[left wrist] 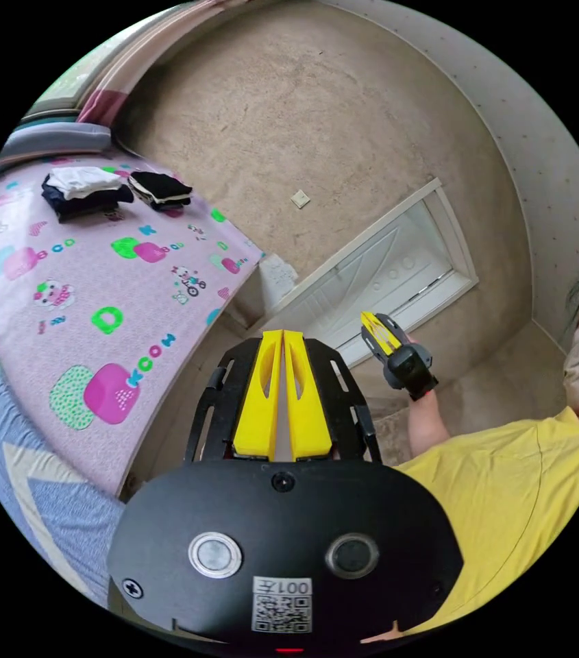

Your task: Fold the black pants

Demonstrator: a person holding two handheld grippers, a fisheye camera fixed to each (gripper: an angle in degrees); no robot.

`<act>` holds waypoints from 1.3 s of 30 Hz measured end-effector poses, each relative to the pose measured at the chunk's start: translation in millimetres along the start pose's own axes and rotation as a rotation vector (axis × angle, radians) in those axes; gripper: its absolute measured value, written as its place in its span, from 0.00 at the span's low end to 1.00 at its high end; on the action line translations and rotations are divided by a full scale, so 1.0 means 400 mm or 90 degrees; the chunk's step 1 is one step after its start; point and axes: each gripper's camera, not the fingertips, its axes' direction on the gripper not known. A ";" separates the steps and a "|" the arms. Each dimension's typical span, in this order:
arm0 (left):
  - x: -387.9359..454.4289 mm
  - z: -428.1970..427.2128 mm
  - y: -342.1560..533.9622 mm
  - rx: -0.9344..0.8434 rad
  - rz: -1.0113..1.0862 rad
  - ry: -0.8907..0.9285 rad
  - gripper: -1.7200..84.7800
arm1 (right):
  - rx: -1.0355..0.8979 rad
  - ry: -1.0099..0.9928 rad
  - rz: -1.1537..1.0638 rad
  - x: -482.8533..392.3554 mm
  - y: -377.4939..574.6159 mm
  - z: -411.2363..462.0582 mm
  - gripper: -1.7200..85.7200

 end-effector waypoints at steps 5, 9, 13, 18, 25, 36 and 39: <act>0.023 0.239 -0.167 -0.039 0.035 0.019 0.01 | -0.018 0.112 0.016 0.157 0.096 0.018 0.02; 0.044 0.386 -0.288 -0.054 0.092 -0.006 0.01 | -0.026 0.166 0.041 0.311 0.134 0.067 0.02; 0.055 0.562 -0.451 -0.080 0.158 -0.041 0.01 | -0.036 0.134 0.078 0.454 0.144 0.140 0.02; 0.071 0.753 -0.645 -0.101 0.218 -0.046 0.01 | -0.075 0.122 0.099 0.644 0.174 0.258 0.02; 0.149 1.004 -0.850 -0.125 0.273 -0.035 0.01 | -0.070 0.047 0.228 0.915 0.285 0.345 0.02; 0.260 1.360 -1.022 -0.096 0.269 -0.171 0.01 | 0.033 -0.512 0.363 1.344 0.556 0.761 0.02; 0.267 1.455 -1.084 -0.057 0.193 -0.155 0.00 | 0.108 -0.554 0.371 1.476 0.607 0.835 0.02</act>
